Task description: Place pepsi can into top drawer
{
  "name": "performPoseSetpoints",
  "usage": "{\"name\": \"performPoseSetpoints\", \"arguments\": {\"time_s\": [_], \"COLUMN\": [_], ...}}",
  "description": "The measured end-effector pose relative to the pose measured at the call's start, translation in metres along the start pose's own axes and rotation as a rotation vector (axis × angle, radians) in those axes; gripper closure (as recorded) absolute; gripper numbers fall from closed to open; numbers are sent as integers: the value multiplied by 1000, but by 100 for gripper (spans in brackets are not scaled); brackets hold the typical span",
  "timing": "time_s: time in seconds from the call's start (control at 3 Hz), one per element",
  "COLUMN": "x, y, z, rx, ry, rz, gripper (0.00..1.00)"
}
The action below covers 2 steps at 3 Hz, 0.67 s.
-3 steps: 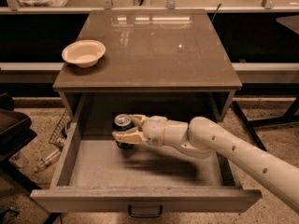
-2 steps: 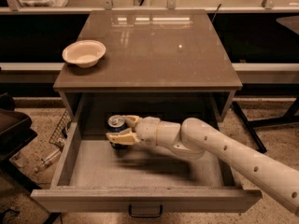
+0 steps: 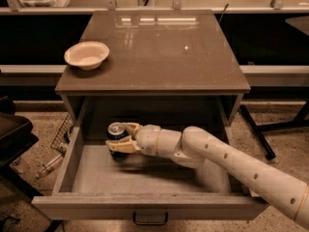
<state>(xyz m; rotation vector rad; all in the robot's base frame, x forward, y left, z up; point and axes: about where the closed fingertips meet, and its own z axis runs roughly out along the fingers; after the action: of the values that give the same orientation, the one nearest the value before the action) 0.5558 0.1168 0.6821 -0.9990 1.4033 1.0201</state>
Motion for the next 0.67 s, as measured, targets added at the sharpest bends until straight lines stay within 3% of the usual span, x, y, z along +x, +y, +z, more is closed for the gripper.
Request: {"name": "performPoseSetpoints", "arguments": {"time_s": [0.67], "x": [-1], "y": [2], "z": [3], "rx": [-6], "ry": [-1], "rz": [0], "gripper": [21]}}
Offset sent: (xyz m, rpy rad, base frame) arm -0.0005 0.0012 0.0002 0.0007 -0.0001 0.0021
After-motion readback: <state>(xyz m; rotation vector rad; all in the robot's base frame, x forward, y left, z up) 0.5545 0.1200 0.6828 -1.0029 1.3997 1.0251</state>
